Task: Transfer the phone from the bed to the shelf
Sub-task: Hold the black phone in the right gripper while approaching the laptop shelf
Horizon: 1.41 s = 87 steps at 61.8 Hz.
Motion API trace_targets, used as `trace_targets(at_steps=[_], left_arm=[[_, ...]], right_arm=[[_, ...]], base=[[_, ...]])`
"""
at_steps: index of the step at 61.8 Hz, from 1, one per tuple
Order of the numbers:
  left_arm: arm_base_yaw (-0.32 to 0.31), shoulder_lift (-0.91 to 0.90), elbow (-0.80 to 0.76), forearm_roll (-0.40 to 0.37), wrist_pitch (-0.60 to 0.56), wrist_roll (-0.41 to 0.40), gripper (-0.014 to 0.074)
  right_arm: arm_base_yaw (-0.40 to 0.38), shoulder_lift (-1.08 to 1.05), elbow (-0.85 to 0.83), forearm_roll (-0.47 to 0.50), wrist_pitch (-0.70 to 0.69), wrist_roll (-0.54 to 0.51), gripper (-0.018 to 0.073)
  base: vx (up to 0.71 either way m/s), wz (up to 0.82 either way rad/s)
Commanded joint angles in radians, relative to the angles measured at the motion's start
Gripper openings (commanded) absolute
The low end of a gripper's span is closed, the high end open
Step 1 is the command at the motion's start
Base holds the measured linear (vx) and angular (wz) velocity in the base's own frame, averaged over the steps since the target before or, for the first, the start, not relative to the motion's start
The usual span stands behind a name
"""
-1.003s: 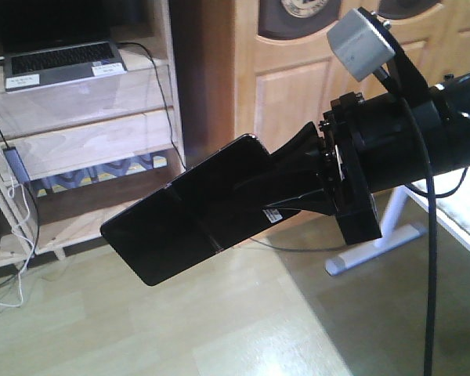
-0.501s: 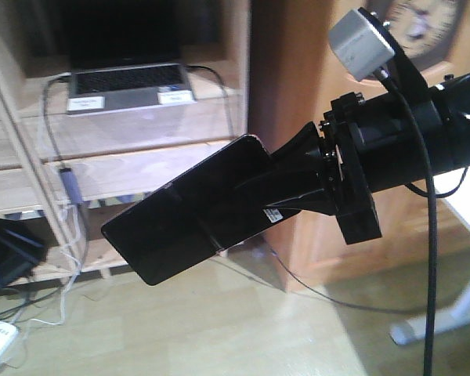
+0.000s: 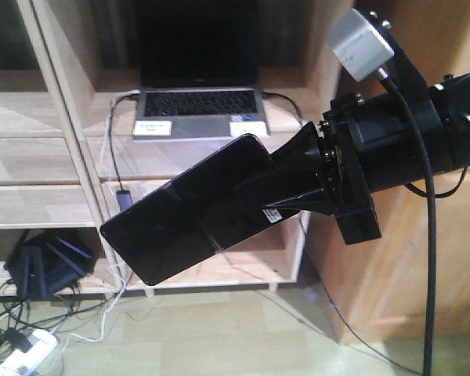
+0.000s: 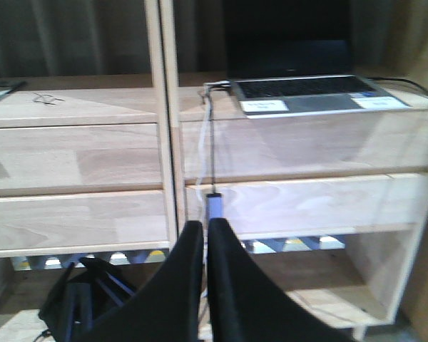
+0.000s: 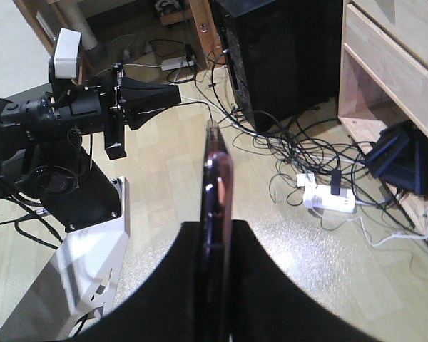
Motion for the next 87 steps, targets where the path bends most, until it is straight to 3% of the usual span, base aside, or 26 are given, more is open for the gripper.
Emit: trace_targets(at_steps=[1, 87], left_arm=[[-0.003, -0.005, 0.001, -0.006, -0.068, -0.004, 0.0001], [-0.003, -0.005, 0.001, -0.006, -0.068, -0.004, 0.0001]], right_arm=[[-0.003, -0.031, -0.027, 0.088, 0.056, -0.004, -0.0004], [-0.003, -0.031, -0.027, 0.089, 0.056, -0.004, -0.0004]], base=[[0.25, 0.22], [0.19, 0.04]])
